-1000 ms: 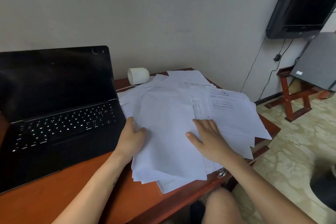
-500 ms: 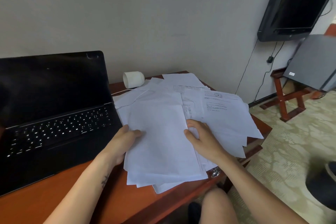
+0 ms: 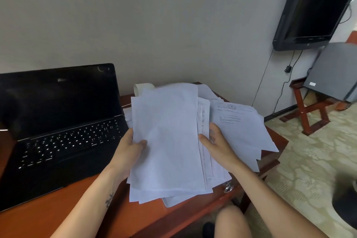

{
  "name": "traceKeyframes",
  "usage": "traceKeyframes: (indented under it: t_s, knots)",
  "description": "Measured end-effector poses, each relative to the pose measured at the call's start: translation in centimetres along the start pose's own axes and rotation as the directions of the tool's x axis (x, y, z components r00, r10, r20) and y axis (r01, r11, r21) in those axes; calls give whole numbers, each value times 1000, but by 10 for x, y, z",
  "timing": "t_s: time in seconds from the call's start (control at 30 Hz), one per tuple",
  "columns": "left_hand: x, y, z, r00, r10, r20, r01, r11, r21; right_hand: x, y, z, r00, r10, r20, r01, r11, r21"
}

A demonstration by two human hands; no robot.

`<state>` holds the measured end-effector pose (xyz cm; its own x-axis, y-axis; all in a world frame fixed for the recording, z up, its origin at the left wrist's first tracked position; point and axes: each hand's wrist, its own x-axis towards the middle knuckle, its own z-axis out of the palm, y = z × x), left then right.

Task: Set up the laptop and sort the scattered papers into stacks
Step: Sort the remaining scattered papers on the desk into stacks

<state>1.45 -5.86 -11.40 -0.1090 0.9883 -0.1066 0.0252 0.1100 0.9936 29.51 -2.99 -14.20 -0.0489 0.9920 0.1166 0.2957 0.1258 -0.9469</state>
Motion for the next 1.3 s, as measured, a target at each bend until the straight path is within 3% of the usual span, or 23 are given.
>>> traceKeyframes:
  t_s: [0.13, 0.37, 0.5, 0.67, 1.0, 1.3]
  knots:
    - [-2, 11, 3, 993, 113, -39, -114, 993, -14, 9, -23, 0, 994, 15, -112, 3, 986, 165]
    - [10, 54, 21, 941, 331, -71, -333, 943, -16, 29, -76, -19, 984, -92, -153, 120, 976, 182]
    - [23, 80, 30, 905, 414, -93, -418, 908, -24, 38, -108, -36, 957, -148, -249, 201, 958, 205]
    - [39, 96, 41, 908, 396, -137, -407, 912, -61, 41, -122, -45, 933, -175, -314, 256, 937, 240]
    - [40, 73, 54, 941, 310, -135, -323, 942, -91, 41, -93, -34, 955, -118, -274, 194, 943, 270]
    - [46, 89, 48, 909, 376, -180, -398, 911, -107, 45, -97, -25, 960, -181, -212, 230, 945, 233]
